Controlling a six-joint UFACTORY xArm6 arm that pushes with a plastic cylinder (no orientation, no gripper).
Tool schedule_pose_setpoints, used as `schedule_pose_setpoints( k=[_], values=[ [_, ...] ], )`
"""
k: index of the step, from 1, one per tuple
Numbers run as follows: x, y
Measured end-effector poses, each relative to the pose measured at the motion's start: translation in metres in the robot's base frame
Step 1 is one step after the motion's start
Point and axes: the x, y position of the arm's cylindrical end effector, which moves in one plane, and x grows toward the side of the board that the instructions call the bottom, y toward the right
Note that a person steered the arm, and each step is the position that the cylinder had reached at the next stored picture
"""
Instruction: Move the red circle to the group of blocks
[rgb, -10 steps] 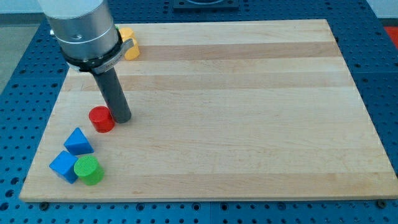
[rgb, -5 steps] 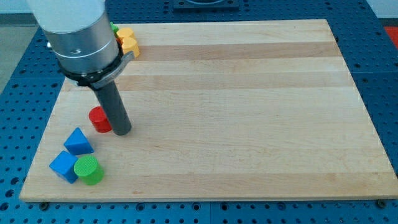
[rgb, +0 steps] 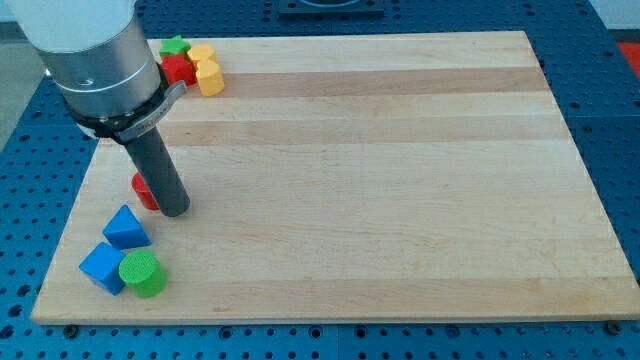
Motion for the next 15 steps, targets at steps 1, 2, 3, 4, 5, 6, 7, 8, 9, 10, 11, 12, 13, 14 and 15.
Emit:
schedule_pose_setpoints(
  k=[1,2,3,4,5,6,7,8,9,10,11,12,13,14,15],
  values=[
    [0.007,0.0],
    [0.007,-0.001],
    [0.007,-0.012],
    [0.006,-0.02],
    [0.003,-0.027],
    [-0.005,-0.03],
    [-0.019,-0.03],
    [-0.024,-0.044],
    [-0.024,-0.063],
    [-0.032,-0.071],
    [-0.037,-0.071],
    [-0.043,-0.071],
    [-0.051,-0.071],
    [-0.057,-0.06],
    [-0.068,-0.045]
  ],
)
